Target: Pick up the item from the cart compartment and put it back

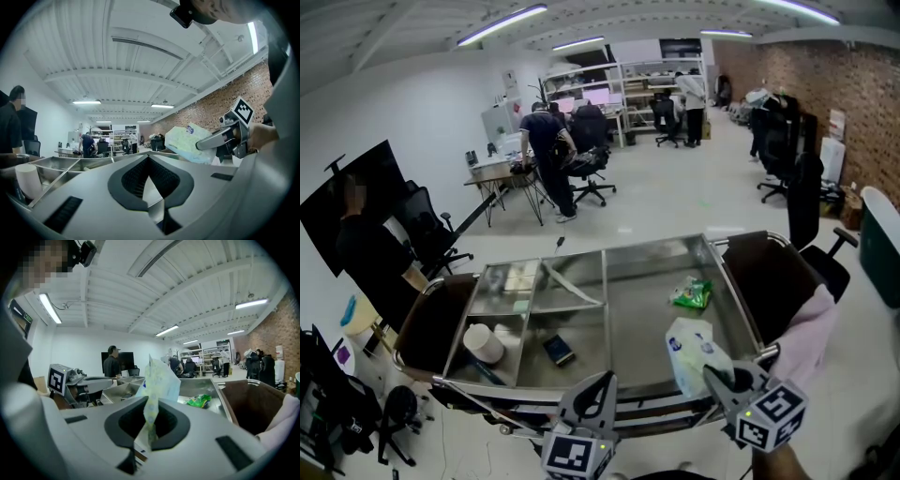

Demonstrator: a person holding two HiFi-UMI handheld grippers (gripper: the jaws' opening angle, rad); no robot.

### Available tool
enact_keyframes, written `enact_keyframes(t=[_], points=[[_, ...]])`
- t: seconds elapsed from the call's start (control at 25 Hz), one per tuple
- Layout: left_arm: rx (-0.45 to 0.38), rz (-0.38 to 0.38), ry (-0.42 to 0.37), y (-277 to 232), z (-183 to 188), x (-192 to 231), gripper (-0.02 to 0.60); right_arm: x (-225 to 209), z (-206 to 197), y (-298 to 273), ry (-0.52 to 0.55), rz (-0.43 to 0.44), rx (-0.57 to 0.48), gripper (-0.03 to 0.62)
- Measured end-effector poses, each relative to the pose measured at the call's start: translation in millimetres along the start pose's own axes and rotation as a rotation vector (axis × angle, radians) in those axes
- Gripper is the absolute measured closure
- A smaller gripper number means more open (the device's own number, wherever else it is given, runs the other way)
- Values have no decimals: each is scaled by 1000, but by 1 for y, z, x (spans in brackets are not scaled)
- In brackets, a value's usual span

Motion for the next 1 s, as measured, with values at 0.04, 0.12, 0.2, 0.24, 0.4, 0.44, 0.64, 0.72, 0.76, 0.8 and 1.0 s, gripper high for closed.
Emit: enact_keyframes(t=[0.04, 0.12, 0.2, 0.24, 0.4, 0.44, 0.64, 0.72, 0.76, 0.8, 1.0], points=[[-1, 2, -6, 0, 0, 0, 581, 1, 0, 0, -2, 2, 0, 576], [-2, 1, -8, -1, 1, -2, 581, 2, -1, 0, -6, 5, -2, 576], [-5, 0, -8, -1, 2, -3, 581, 2, -2, 0, -7, 7, -1, 576], [-5, -1, -10, -1, 2, -4, 581, 2, -2, 1, -7, 7, 0, 576], [-8, 2, -11, -2, 2, -5, 581, -1, -2, 2, -8, 1, -1, 576], [-11, 3, -9, -2, 2, -4, 581, -1, -2, 2, -7, -1, -1, 576], [-11, 8, -5, 1, 1, -4, 581, -2, 1, -1, 3, -1, 1, 576], [-8, 8, -4, 1, 1, -4, 581, -3, 3, -2, 10, -2, 3, 576], [-7, 8, -5, 1, 1, -4, 581, -4, 5, -3, 14, -2, 3, 576], [-5, 9, -6, 1, 1, -4, 581, -5, 6, -4, 17, -3, 4, 576], [-2, 5, -9, 0, 2, -4, 581, -12, 8, -14, 31, -11, 12, 576]])
Point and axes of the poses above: the fingertips, and each gripper's own axes: y backward along the fingers, x to its left, z out of its top, the point moved 6 cm from there along y, backward along the fingers, and after that the axes turned 14 degrees about y, right-handed, at the moved point
